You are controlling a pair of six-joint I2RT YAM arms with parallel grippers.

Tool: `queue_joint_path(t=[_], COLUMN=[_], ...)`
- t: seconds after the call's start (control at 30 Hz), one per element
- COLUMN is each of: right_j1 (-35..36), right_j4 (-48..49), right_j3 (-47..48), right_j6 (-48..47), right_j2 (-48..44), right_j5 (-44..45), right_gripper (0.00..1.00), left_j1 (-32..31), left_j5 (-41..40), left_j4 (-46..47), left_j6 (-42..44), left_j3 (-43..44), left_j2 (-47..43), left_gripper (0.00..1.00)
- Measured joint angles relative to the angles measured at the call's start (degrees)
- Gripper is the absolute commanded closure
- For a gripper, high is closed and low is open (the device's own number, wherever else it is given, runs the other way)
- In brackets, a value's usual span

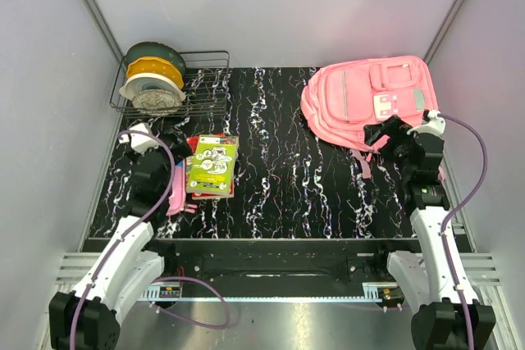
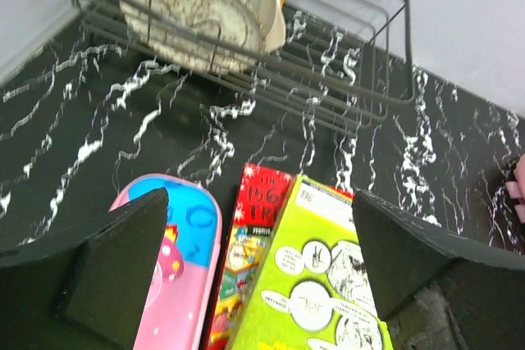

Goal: Pack the student bag
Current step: Adjust the student bag at the center of the board.

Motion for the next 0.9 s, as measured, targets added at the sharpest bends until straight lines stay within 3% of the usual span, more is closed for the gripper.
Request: queue_joint_path(t=[0.13,0.4,0.67,0.9], right_j1=[0.0,0.0,0.0,0.0], right_j4=[0.2,-2.5,-8.7,-10.0], right_j3=[0.1,4.6,8.6,7.7], right_j6=[1.2,1.0,-0.5,1.1], right_j2=[-0.5,3.7,8.3,8.1], right_j5=[1.7,1.7,1.8,0.5], right_gripper=[0.0,0.0,0.0,0.0], left_j1=[-0.1,0.2,0.2,0.2], left_j5=[0.0,12.5,24.8,27.3], left_j4=[-11.5,-22.8,-31.1,-37.0], left_j6=[-4.2,-5.1,-0.7,2.6], left_j3=[5.5,17.2,18.6,18.3], left_j2=[0.1,-5.0,-7.2,-7.2], left_gripper=[0.01,0.01,0.01,0.01])
